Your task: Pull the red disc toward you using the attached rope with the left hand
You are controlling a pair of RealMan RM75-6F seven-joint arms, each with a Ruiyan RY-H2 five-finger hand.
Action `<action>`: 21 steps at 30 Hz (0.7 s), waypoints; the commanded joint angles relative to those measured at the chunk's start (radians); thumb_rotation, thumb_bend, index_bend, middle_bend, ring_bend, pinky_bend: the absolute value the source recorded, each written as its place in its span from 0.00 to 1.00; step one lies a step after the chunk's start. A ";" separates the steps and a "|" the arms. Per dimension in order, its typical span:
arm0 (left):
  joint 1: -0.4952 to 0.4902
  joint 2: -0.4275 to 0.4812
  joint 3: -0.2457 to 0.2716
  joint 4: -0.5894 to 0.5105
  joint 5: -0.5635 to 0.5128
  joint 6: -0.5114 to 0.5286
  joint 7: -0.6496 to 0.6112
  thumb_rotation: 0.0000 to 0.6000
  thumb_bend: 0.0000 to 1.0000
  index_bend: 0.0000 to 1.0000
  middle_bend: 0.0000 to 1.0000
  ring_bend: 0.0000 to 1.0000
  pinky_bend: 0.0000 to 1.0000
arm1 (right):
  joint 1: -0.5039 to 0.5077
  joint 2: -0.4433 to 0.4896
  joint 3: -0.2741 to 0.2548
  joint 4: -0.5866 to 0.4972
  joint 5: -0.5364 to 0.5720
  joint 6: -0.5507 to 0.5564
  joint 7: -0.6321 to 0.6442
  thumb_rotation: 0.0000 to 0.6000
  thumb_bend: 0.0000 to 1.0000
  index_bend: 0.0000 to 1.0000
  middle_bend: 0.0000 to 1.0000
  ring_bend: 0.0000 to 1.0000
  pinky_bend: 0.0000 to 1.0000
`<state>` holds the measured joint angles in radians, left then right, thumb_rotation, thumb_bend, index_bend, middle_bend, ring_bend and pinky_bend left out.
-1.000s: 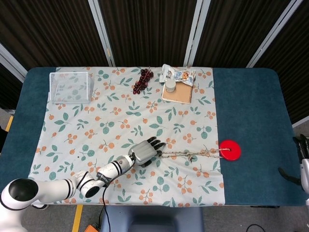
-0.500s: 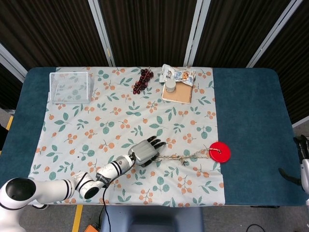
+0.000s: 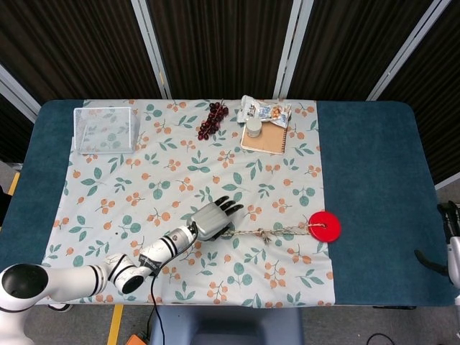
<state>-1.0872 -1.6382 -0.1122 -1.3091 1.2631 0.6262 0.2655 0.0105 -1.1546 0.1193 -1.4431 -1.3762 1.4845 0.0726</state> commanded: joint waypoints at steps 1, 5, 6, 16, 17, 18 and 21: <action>0.015 0.036 0.003 -0.019 -0.003 0.020 0.001 1.00 0.73 0.83 0.01 0.00 0.06 | 0.000 0.002 0.002 -0.001 0.001 0.002 -0.001 1.00 0.29 0.00 0.00 0.00 0.00; 0.050 0.108 0.013 -0.063 -0.015 0.060 0.014 1.00 0.74 0.87 0.05 0.00 0.06 | 0.002 0.006 0.006 -0.008 -0.002 0.006 -0.005 1.00 0.29 0.00 0.00 0.00 0.00; 0.060 0.129 0.016 -0.076 -0.021 0.070 0.018 1.00 0.75 0.88 0.06 0.00 0.07 | 0.003 0.006 0.006 -0.010 -0.003 0.006 -0.007 1.00 0.29 0.00 0.00 0.00 0.00; 0.211 0.411 0.071 -0.226 -0.106 0.202 0.059 1.00 0.81 0.94 0.13 0.00 0.10 | 0.031 0.001 0.006 -0.032 -0.020 -0.018 -0.041 1.00 0.29 0.00 0.00 0.00 0.00; 0.226 0.437 0.076 -0.233 -0.115 0.213 0.058 1.00 0.81 0.94 0.14 0.00 0.10 | 0.034 0.000 0.005 -0.034 -0.022 -0.020 -0.044 1.00 0.29 0.00 0.00 0.00 0.00; 0.241 0.461 0.080 -0.239 -0.122 0.225 0.056 1.00 0.82 0.95 0.14 0.00 0.10 | 0.036 -0.001 0.005 -0.036 -0.024 -0.021 -0.047 1.00 0.29 0.00 0.00 0.00 0.00; 0.297 0.541 0.092 -0.244 -0.144 0.277 0.050 1.00 0.82 0.95 0.16 0.00 0.11 | 0.043 -0.002 0.005 -0.042 -0.031 -0.022 -0.058 1.00 0.29 0.00 0.00 0.00 0.00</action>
<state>-0.8375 -1.1528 -0.0368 -1.5352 1.1464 0.8585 0.3169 0.0518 -1.1563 0.1241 -1.4840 -1.4061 1.4625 0.0162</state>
